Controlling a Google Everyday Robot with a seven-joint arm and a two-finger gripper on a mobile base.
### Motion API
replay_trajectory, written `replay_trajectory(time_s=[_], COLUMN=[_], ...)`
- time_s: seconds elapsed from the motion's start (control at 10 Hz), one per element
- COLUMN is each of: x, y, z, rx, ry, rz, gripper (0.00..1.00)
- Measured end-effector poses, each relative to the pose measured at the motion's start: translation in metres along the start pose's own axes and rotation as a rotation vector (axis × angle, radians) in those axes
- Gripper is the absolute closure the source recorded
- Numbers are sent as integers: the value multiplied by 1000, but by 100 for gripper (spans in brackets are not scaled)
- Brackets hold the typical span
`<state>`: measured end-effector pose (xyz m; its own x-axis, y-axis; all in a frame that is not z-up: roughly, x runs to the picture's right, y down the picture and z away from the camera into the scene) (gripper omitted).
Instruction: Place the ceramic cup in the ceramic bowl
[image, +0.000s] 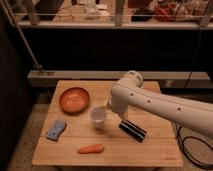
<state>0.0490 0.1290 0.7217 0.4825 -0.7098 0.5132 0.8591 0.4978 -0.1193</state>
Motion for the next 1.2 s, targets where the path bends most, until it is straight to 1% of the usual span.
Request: replay_trajectory(time_s=[0.4, 0.7, 0.9, 1.2], x=[-6, -8, -11, -10], y=[-4, -4, -6, -4], z=[13, 26, 39, 49], rx=[7, 13, 17, 20], ry=[-36, -62, -88, -108], rz=[-36, -37, -40, -37], gripper=[20, 20, 20, 20])
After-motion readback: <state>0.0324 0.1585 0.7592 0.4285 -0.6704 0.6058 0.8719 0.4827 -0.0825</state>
